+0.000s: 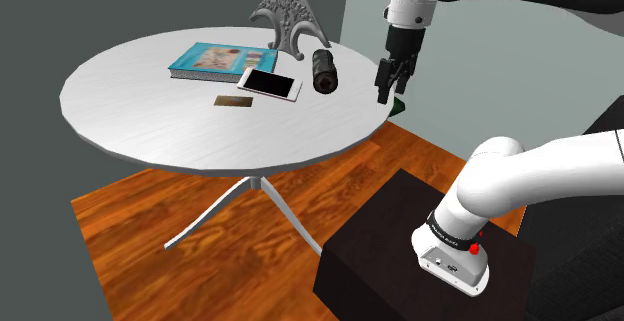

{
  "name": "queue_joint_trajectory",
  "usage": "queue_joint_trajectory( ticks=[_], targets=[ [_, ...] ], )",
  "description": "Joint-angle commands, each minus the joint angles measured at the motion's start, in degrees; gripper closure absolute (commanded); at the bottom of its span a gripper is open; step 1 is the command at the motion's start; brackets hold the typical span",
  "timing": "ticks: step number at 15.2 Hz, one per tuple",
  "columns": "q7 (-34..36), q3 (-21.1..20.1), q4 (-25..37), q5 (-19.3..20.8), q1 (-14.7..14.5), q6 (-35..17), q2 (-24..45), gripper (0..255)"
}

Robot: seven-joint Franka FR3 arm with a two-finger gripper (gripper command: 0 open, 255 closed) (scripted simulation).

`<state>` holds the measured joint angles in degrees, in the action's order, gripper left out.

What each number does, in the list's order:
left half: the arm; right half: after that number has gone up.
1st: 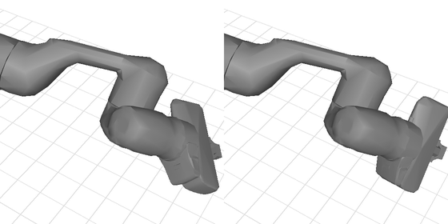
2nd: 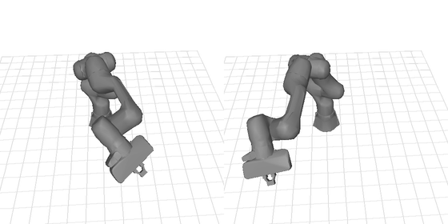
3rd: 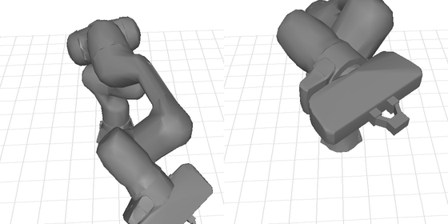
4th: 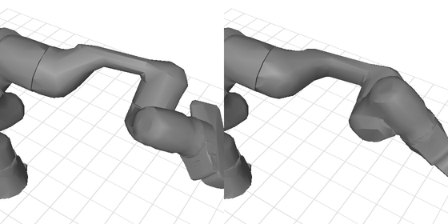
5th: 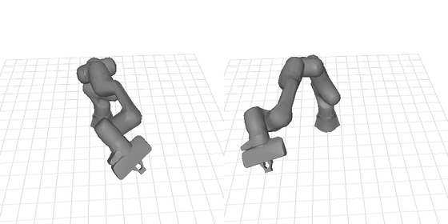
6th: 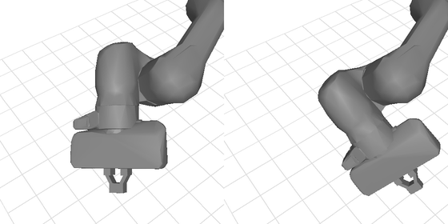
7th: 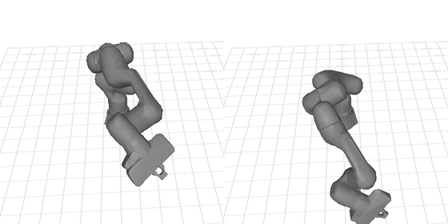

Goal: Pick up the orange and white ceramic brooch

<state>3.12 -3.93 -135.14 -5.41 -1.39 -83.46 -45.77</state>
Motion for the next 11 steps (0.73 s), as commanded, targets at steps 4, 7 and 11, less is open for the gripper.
queue_joint_trajectory(
  ticks=[4, 7, 11],
  targets=[
    [-2.2, -0.7, 3.0, 0.1, -1.0, -4.0, 6.4, 0],
    [-4.2, -1.4, 6.5, 0.4, -2.0, -7.3, 12.7, 0],
    [-6.6, -2.6, 12.1, 0.8, -3.2, -10.9, 21.1, 0]
  ],
)
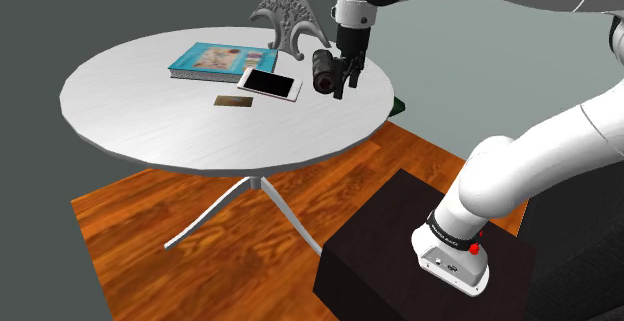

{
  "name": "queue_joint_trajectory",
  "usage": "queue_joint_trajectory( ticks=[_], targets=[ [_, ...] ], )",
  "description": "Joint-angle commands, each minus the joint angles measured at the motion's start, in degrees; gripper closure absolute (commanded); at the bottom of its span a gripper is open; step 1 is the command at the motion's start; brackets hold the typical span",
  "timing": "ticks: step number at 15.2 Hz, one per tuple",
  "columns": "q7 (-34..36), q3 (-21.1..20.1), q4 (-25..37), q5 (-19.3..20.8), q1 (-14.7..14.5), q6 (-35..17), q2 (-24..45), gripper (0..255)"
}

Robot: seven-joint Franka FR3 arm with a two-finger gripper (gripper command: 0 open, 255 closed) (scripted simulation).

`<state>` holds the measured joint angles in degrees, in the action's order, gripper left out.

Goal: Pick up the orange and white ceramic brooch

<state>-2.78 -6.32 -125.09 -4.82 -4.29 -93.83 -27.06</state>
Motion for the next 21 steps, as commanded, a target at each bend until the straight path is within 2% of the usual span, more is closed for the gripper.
queue_joint_trajectory(
  ticks=[1, 11, 16, 21],
  targets=[
    [-1.3, -0.6, 3.7, 0.4, -0.5, -1.2, 4.4, 0],
    [-5.8, -4.4, 22.6, 3.4, -3.6, -4.7, 25.0, 0],
    [-7.5, -6.3, 34.9, 6.0, -5.7, -3.8, 35.7, 0],
    [-9.1, -8.0, 50.1, 9.5, -9.0, -0.9, 47.4, 0]
  ],
)
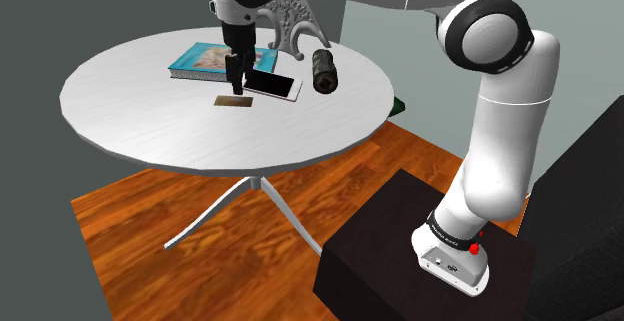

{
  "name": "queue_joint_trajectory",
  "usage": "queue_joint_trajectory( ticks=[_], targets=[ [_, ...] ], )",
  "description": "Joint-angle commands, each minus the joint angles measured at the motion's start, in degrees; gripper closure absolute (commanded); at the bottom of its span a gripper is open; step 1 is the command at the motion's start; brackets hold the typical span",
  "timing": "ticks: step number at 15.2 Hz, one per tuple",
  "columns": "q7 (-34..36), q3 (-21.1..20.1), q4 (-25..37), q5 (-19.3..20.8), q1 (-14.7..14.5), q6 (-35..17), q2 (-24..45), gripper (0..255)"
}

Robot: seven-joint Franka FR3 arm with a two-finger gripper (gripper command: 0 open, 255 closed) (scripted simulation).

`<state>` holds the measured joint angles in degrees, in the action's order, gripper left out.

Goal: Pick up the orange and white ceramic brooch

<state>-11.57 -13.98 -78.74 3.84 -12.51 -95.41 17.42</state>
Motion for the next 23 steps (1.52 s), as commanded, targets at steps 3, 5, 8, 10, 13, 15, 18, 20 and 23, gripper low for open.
queue_joint_trajectory(
  ticks=[3, 5, 8, 10, 13, 15, 18, 20, 23],
  targets=[
    [-0.8, -0.5, 6.6, 1.6, -1.7, 0.8, 5.5, 0],
    [-0.8, -0.5, 4.6, 1.5, -1.5, -0.9, 5.2, 0],
    [-0.8, -0.5, 1.8, 1.5, -1.3, -3.3, 4.9, 0],
    [-0.7, -0.4, 0.5, 1.5, -1.2, -4.6, 4.8, 0],
    [-0.7, -0.4, 0.6, 1.5, -1.2, -4.5, 4.9, 255],
    [-0.7, -0.4, 0.8, 1.5, -1.3, -4.4, 5.0, 255],
    [-0.7, -0.4, 0.8, 1.5, -1.3, -4.3, 4.9, 255],
    [-0.7, -0.4, 1.1, 1.5, -1.3, -4.1, 5.0, 255],
    [-0.8, -0.5, 2.2, 1.5, -1.4, -3.0, 4.9, 255]
  ],
)
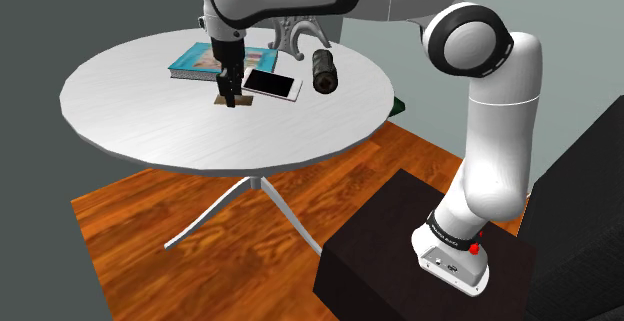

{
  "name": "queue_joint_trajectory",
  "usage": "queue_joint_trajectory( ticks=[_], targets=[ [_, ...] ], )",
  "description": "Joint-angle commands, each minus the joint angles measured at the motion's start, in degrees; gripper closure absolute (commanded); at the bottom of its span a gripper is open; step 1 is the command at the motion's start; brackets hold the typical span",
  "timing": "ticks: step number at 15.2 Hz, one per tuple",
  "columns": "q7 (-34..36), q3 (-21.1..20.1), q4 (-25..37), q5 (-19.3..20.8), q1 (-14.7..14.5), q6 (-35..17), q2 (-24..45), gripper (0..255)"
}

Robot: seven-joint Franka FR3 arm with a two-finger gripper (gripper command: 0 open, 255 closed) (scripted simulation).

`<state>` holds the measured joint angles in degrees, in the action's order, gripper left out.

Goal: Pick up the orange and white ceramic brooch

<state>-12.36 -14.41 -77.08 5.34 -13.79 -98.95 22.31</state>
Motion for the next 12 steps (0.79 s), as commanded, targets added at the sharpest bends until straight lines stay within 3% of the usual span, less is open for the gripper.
queue_joint_trajectory(
  ticks=[1, 12],
  targets=[
    [0.0, 0.0, 1.5, 0.0, -0.1, 1.4, 0.1, 255],
    [0.0, -0.1, 13.8, 0.6, -1.2, 11.3, 2.6, 255]
  ],
)
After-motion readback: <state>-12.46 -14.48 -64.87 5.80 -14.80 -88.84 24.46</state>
